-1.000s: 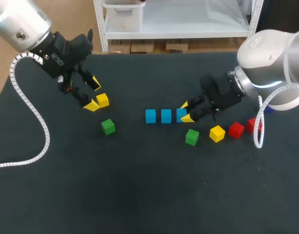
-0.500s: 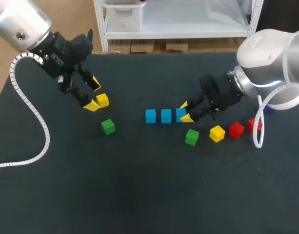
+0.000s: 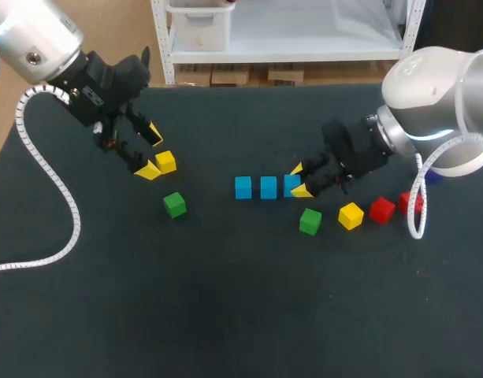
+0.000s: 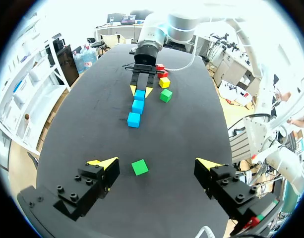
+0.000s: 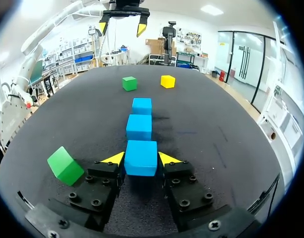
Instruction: Place the blue cubes, place green cubes on the blue cubes, place the yellow cubes on the green cubes, then place the red cubes on the yellow cubes, and place purple cube on the red cubes.
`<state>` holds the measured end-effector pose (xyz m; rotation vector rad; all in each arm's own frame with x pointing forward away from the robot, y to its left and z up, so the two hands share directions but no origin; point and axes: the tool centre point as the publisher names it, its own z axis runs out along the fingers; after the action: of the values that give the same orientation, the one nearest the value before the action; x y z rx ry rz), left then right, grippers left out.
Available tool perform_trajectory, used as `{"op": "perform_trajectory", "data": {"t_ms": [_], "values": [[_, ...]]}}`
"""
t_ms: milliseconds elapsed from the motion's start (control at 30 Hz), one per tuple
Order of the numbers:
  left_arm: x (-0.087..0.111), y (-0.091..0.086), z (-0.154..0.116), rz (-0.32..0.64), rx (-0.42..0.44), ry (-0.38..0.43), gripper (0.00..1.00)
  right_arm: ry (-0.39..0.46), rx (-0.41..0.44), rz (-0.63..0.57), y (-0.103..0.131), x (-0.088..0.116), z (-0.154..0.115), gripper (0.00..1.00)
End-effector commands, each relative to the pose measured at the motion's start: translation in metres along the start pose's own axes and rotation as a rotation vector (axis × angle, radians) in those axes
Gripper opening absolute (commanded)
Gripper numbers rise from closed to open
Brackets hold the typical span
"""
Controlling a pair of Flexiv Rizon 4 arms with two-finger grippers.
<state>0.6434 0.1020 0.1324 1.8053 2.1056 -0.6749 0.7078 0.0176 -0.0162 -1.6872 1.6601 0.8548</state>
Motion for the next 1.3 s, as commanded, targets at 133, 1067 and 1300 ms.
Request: {"op": "perform_trajectory", "data": {"t_ms": [133, 1067, 1300], "values": [[0.0004, 0.0006, -0.0002, 0.002, 0.0, 0.0, 1.0, -0.004, -0.005, 0.002, 0.0002, 0.0005, -0.0011, 0.39], [0.0004, 0.0006, -0.0002, 0.002, 0.0, 0.0, 1.0, -0.025, -0.03, -0.007, 0.004, 0.0022, -0.0001, 0.4], [0.0004, 0.0006, -0.0002, 0.002, 0.0, 0.0, 1.0, -0.026, -0.028, -0.01, 0.0046, 0.0025, -0.0015, 0.62]]}}
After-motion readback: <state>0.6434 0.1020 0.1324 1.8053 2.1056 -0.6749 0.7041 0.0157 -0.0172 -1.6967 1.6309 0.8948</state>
